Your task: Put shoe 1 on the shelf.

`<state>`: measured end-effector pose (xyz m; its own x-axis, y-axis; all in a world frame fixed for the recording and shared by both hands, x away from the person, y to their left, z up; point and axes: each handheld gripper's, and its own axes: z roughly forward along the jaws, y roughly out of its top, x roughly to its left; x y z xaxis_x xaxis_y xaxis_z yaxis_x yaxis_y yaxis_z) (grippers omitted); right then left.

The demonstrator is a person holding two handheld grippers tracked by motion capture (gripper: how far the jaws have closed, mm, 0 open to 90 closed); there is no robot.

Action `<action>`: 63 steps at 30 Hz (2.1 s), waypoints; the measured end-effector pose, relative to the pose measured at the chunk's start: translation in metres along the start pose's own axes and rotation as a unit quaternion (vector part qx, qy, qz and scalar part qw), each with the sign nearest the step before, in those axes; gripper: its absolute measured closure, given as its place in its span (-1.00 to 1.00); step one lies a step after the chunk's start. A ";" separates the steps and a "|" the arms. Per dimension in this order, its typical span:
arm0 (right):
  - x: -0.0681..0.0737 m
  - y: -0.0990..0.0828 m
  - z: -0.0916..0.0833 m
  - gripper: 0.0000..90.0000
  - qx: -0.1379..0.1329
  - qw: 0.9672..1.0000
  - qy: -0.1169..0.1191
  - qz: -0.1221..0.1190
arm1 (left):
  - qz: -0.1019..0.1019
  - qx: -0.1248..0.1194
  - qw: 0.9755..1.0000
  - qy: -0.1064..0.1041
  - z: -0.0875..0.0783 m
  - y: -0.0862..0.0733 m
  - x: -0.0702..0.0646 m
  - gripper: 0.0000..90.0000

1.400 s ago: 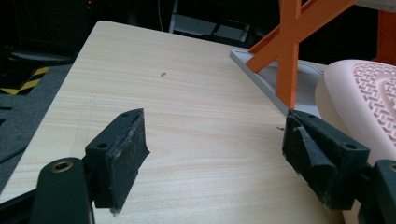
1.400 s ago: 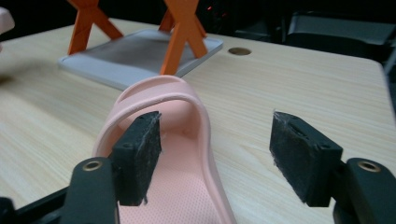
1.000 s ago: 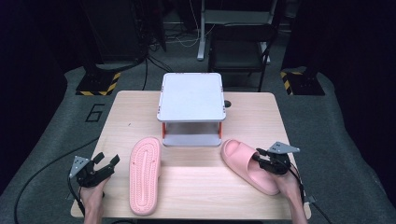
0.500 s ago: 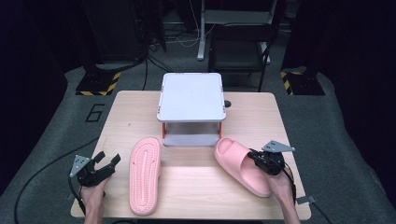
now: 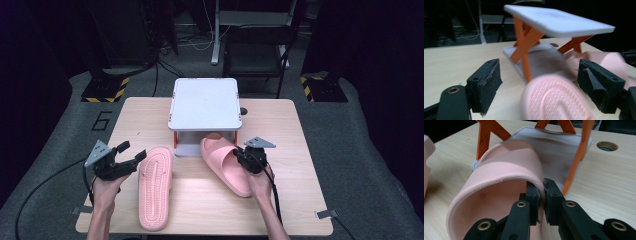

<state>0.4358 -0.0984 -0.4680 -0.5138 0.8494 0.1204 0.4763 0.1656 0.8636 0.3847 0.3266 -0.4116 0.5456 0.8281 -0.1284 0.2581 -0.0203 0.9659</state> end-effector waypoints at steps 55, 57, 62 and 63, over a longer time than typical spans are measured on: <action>0.018 -0.046 0.005 -0.27 0.053 0.980 0.128 -0.144 | 0.086 0.123 0.988 -0.048 0.147 0.061 -0.024 -0.23; 0.024 -0.047 0.011 -0.19 0.058 0.979 0.132 -0.144 | 0.086 0.122 0.988 -0.049 0.147 0.061 -0.024 -0.23; 0.039 -0.038 0.029 -0.12 0.038 0.982 0.123 -0.136 | 0.083 0.124 0.988 -0.050 0.147 0.061 -0.025 -0.24; 0.041 -0.036 0.033 -0.13 0.041 0.983 0.119 -0.133 | 0.083 0.124 0.988 -0.050 0.147 0.061 -0.025 -0.24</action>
<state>0.4213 -0.0527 -0.5103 -0.7753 0.6315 0.0154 0.3541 0.4144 0.8384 0.5038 0.2229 -0.3828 0.6694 0.7428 -0.0072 0.3397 -0.2975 0.8922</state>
